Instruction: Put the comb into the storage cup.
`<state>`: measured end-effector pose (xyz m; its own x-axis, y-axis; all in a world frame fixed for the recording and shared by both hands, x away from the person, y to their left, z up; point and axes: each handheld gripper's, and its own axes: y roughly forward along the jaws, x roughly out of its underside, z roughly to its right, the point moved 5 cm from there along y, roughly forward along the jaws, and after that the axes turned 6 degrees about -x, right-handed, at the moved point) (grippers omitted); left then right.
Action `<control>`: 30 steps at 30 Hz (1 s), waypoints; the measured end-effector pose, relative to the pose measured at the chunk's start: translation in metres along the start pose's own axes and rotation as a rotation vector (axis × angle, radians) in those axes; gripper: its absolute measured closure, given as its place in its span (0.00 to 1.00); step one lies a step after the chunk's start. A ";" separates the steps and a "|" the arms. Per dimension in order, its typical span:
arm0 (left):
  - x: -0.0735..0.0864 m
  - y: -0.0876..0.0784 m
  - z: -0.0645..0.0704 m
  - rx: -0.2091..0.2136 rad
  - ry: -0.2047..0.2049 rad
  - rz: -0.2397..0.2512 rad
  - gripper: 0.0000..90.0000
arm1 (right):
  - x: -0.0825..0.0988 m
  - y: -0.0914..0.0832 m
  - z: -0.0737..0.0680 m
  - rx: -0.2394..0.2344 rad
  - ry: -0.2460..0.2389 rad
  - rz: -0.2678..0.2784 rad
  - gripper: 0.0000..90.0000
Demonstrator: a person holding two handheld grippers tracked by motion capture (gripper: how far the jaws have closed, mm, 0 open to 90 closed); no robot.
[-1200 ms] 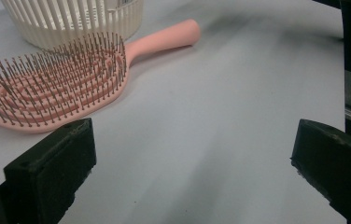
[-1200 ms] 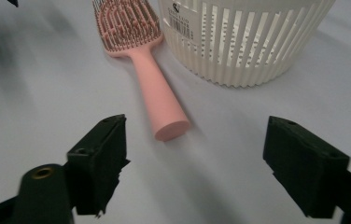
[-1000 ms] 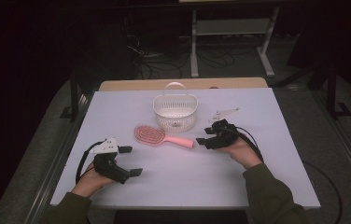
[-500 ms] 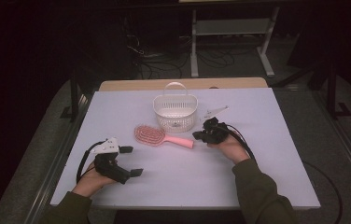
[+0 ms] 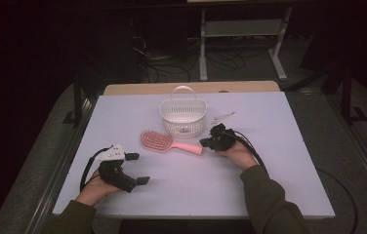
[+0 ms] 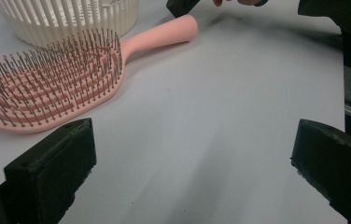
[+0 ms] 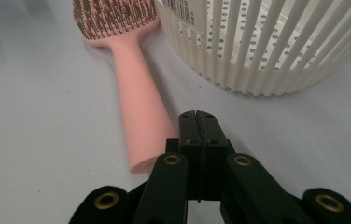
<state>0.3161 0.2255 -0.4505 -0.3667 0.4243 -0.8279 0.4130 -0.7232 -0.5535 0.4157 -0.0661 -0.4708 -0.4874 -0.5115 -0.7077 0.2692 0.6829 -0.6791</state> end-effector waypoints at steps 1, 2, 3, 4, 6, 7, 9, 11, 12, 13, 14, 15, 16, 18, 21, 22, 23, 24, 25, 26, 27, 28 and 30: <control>0.000 0.000 0.000 0.000 0.000 0.000 0.00 | 0.000 0.000 0.000 0.000 0.000 0.000 0.99; 0.000 0.000 0.000 0.000 -0.001 0.001 0.00 | 0.000 -0.001 0.000 -0.005 0.000 0.001 0.99; 0.000 0.000 0.000 -0.001 -0.001 0.001 0.00 | 0.000 -0.001 0.000 -0.006 0.000 0.002 0.99; 0.000 0.000 0.000 -0.001 -0.002 0.000 0.00 | 0.000 -0.001 0.000 -0.006 -0.001 0.002 0.99; 0.000 0.000 0.000 -0.001 -0.001 -0.001 0.00 | 0.000 -0.001 0.000 -0.007 -0.003 0.003 0.99; 0.000 0.000 0.000 0.000 -0.001 -0.001 0.00 | 0.000 -0.001 0.000 -0.007 -0.004 0.003 0.99; 0.000 0.000 0.000 -0.001 -0.001 -0.002 0.00 | 0.000 -0.001 0.000 -0.006 -0.005 0.004 0.99; 0.000 0.000 0.000 -0.001 -0.003 -0.002 0.00 | 0.000 -0.001 0.000 -0.007 -0.007 0.004 0.99; 0.000 0.000 0.000 -0.002 -0.002 -0.002 0.00 | 0.000 -0.001 0.000 -0.007 -0.008 0.005 0.99; 0.000 0.000 0.000 -0.001 -0.002 -0.003 0.00 | 0.000 -0.001 0.000 -0.008 -0.009 0.004 0.99; 0.000 0.000 0.000 -0.001 -0.001 -0.003 0.00 | 0.000 -0.001 0.000 -0.007 -0.010 0.004 0.99; 0.000 0.000 0.000 -0.001 0.000 -0.004 0.00 | 0.000 -0.001 -0.001 -0.008 -0.011 0.003 0.99; 0.000 0.000 0.000 -0.001 0.000 -0.004 0.00 | 0.000 -0.001 -0.001 -0.008 -0.011 0.003 0.99; 0.000 0.000 0.000 0.000 0.001 -0.004 0.00 | 0.000 -0.001 -0.001 -0.007 -0.015 0.002 0.99; 0.000 0.000 0.000 0.001 0.001 -0.004 0.00 | 0.000 0.000 -0.001 -0.003 -0.018 0.002 0.99; 0.000 0.000 0.000 0.001 0.000 -0.005 0.00 | 0.000 0.001 -0.001 0.000 -0.017 0.001 0.99; 0.000 0.000 0.000 0.001 0.000 -0.004 0.00 | 0.000 0.001 0.000 0.001 -0.017 -0.001 0.99; 0.000 0.000 0.000 0.001 0.000 -0.004 0.00 | 0.000 0.001 0.000 -0.001 -0.018 -0.001 0.99; 0.000 0.000 0.000 0.001 0.000 -0.004 0.00 | 0.000 0.001 0.000 -0.001 -0.018 -0.001 0.99; 0.000 0.000 -0.001 0.000 0.000 -0.004 0.00 | 0.000 0.001 -0.001 -0.008 -0.019 -0.004 0.99; 0.000 0.000 -0.001 0.000 0.000 -0.004 0.00 | 0.000 0.001 -0.001 -0.008 -0.019 -0.004 0.99; 0.000 0.000 -0.001 0.000 0.000 -0.005 0.00 | 0.000 0.002 -0.002 -0.014 -0.022 -0.006 0.99; 0.000 0.000 -0.001 0.000 0.000 -0.005 0.00 | 0.000 0.002 -0.002 -0.014 -0.029 -0.005 0.99</control>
<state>0.3167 0.2257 -0.4511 -0.3682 0.4278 -0.8255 0.4113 -0.7213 -0.5573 0.4144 -0.0633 -0.4716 -0.4646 -0.5298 -0.7096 0.2546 0.6876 -0.6800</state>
